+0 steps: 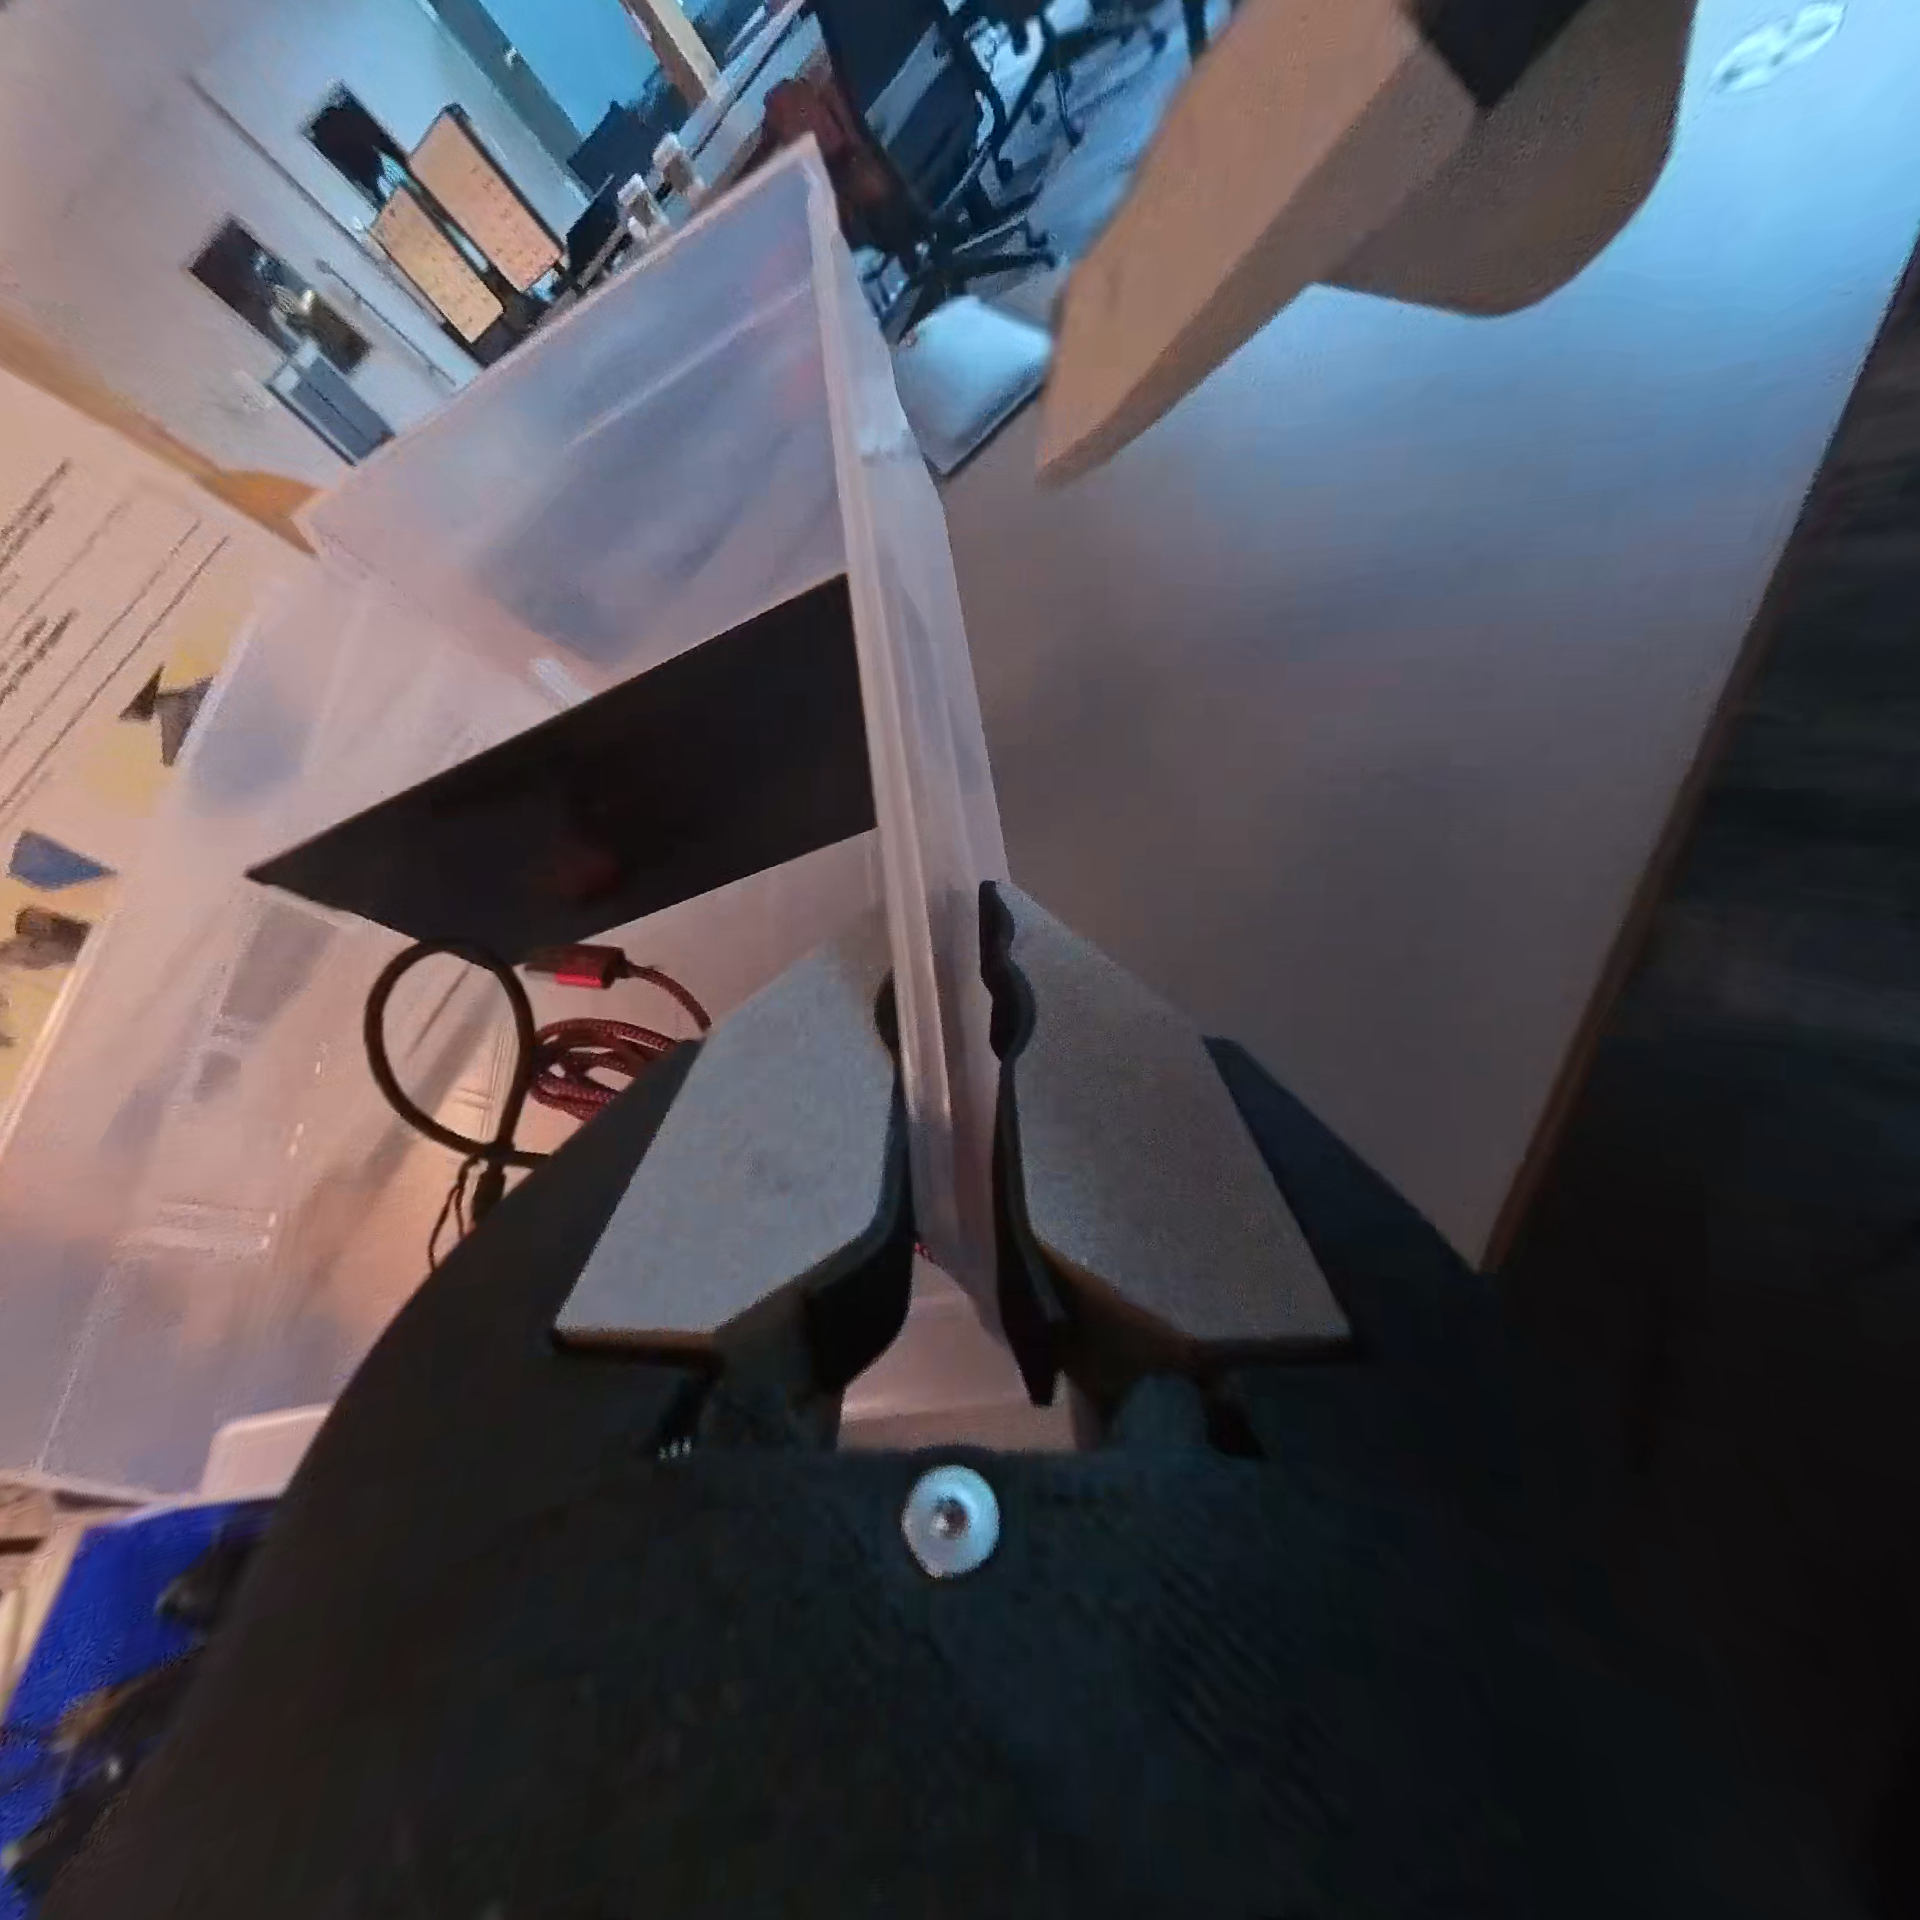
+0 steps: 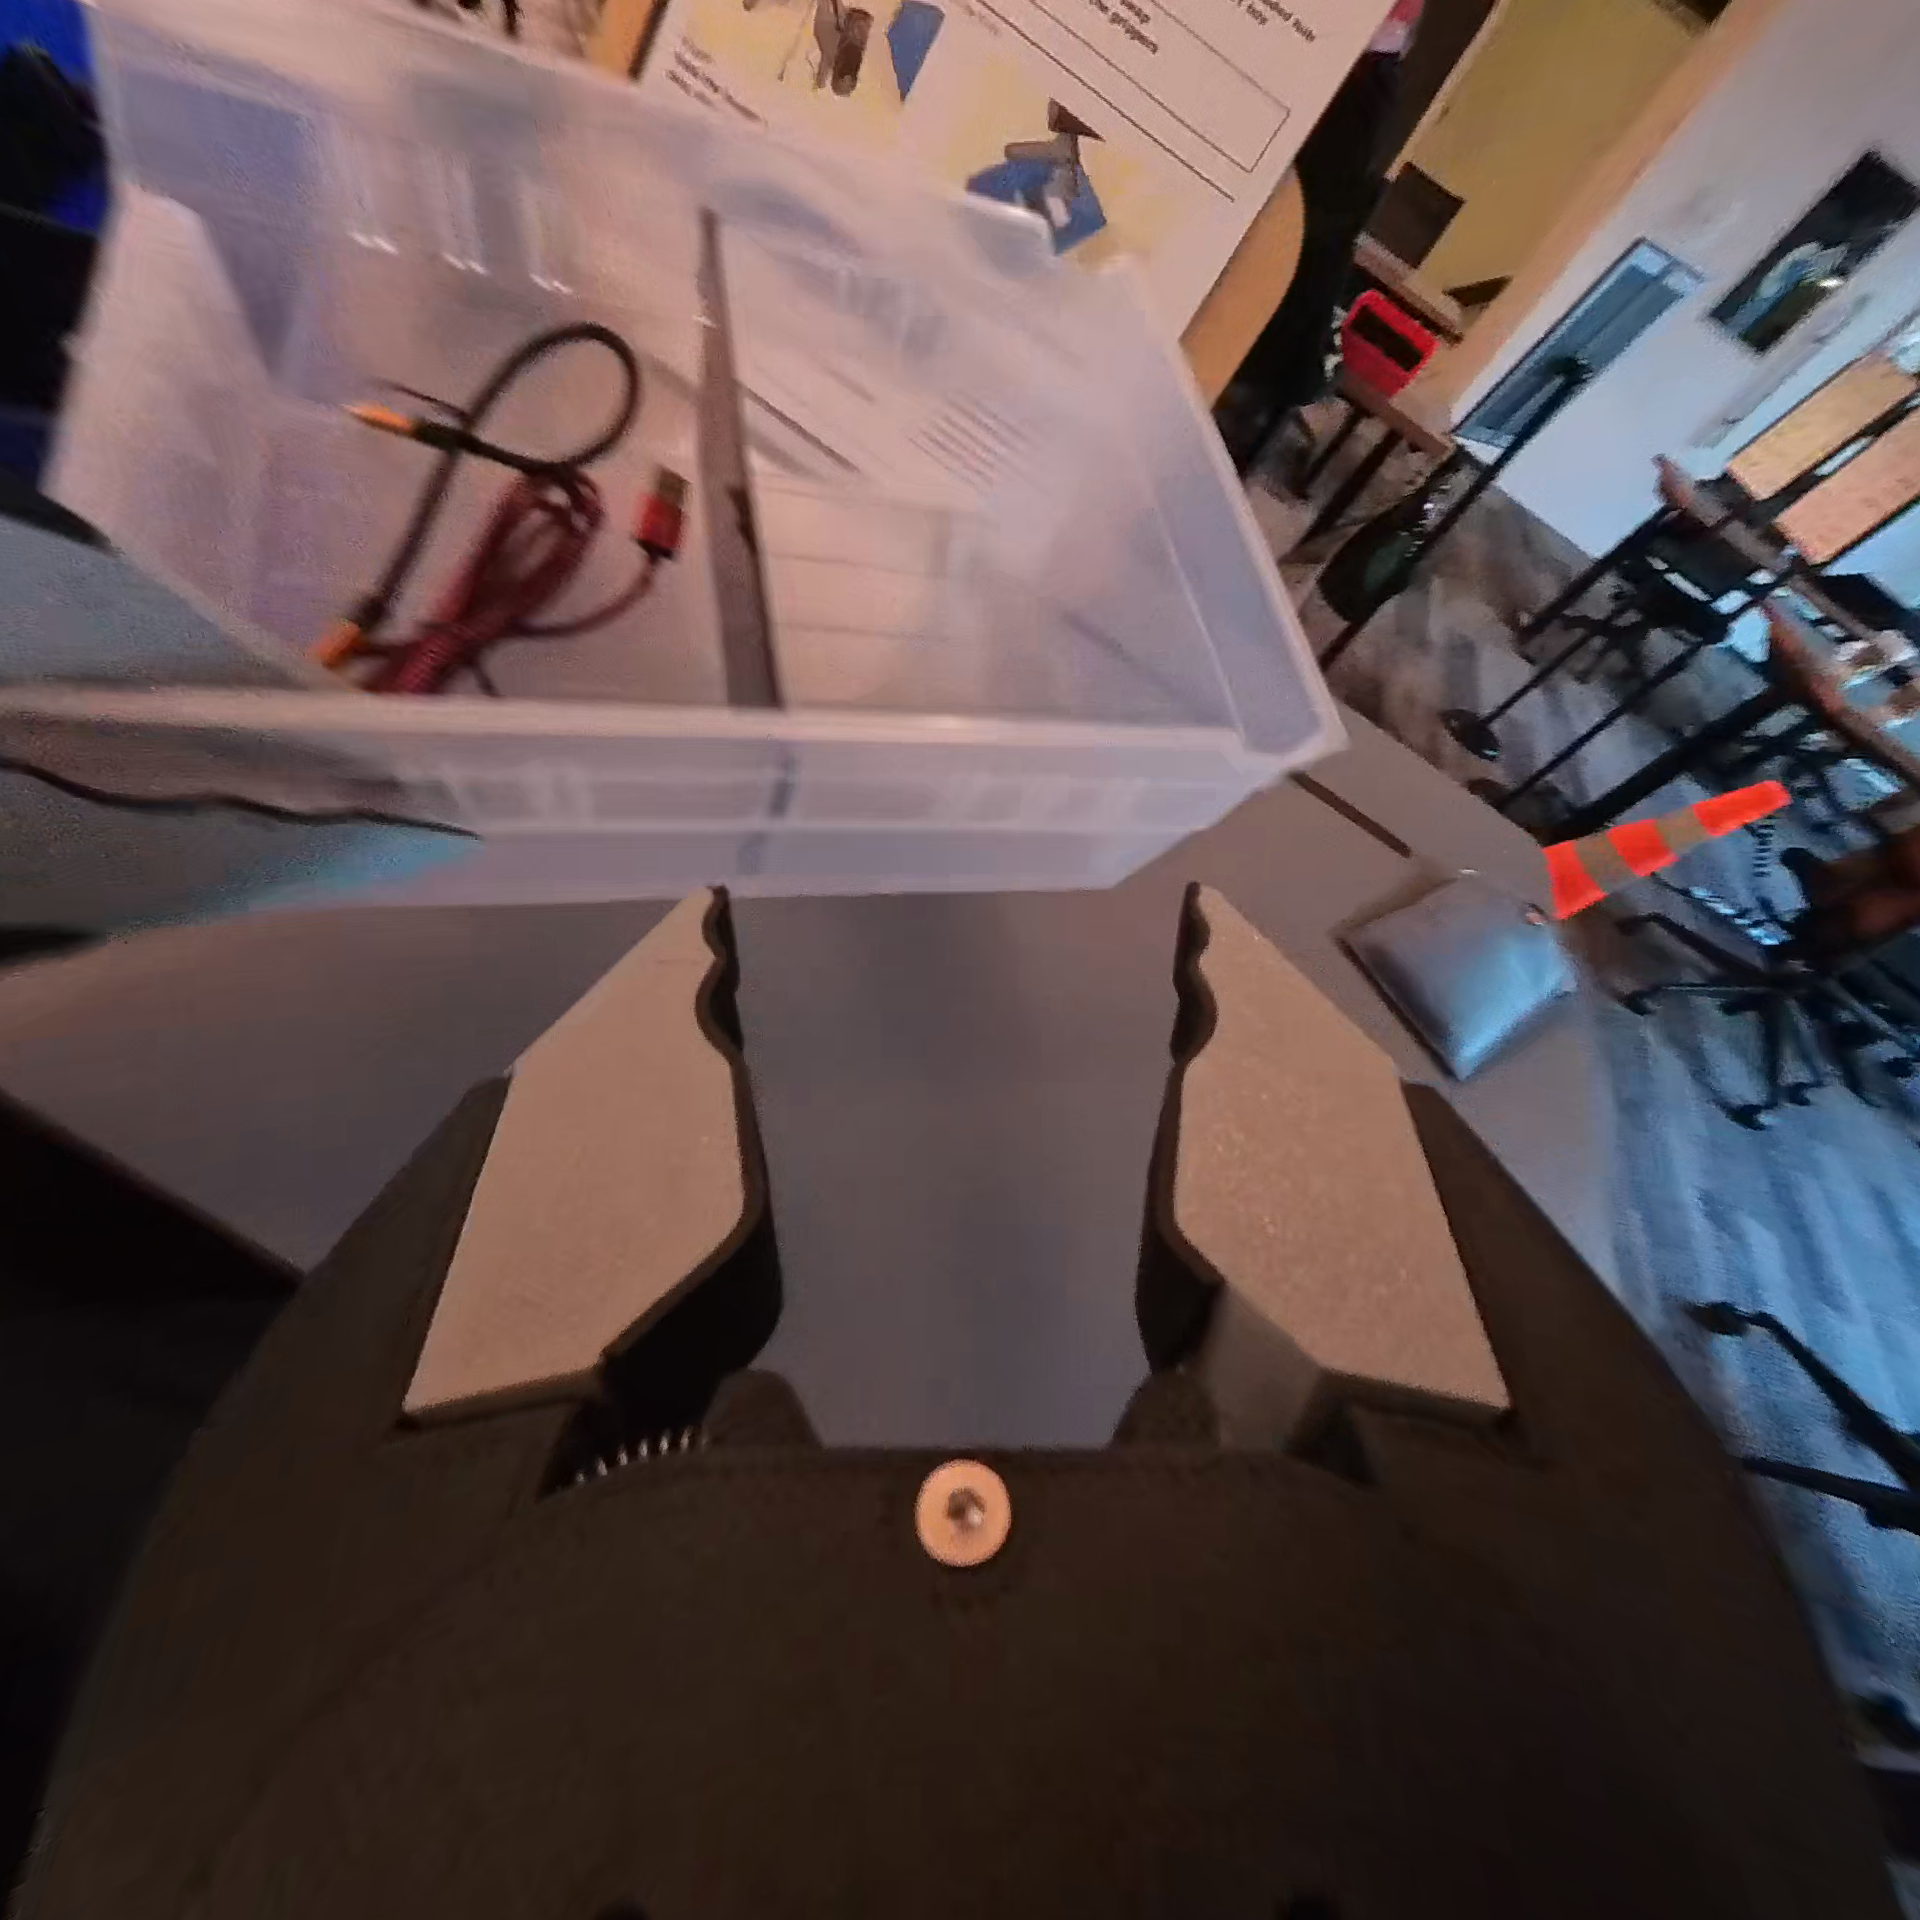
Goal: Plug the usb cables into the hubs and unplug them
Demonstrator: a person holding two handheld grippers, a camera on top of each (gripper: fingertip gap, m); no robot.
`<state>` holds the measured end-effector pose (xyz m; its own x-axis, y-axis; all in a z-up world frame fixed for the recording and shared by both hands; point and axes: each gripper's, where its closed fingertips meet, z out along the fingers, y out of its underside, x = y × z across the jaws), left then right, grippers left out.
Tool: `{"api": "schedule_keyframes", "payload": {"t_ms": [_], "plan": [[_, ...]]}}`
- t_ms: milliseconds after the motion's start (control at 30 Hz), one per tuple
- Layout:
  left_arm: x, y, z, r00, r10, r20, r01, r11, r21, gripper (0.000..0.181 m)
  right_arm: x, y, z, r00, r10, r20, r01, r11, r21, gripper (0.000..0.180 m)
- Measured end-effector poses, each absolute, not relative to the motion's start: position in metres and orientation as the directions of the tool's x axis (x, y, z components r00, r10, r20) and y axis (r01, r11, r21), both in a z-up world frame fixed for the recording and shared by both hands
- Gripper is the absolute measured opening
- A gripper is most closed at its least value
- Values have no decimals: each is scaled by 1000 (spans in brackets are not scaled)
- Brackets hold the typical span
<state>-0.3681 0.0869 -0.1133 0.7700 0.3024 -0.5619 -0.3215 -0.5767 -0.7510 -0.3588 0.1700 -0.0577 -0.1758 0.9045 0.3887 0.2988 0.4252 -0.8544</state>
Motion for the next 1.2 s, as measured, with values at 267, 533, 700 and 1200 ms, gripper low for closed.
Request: {"api": "schedule_keyframes", "payload": {"t_ms": [267, 533, 700, 1200], "plan": [[-357, 159, -141, 841, 223, -493, -293, -579, -761, 6, -362, 177, -63, -189, 888, 418, 301, 458, -836, 83], [-357, 162, -194, 903, 196, -381, -181, -632, -754, 10, -376, 145, -110, -358, 855, 375, 377, 500, -780, 82], [-343, 113, -190, 927, 173, -332, -123, -697, -707, 52, -374, 121, -134, -467, 837, 285, 438, 499, -748, 65], [-418, -194, -221, 843, 511, -166, 302, -706, -640, 10, -374, 42, -202, -568, 706, 422, 473, 700, -535, 25]]}}
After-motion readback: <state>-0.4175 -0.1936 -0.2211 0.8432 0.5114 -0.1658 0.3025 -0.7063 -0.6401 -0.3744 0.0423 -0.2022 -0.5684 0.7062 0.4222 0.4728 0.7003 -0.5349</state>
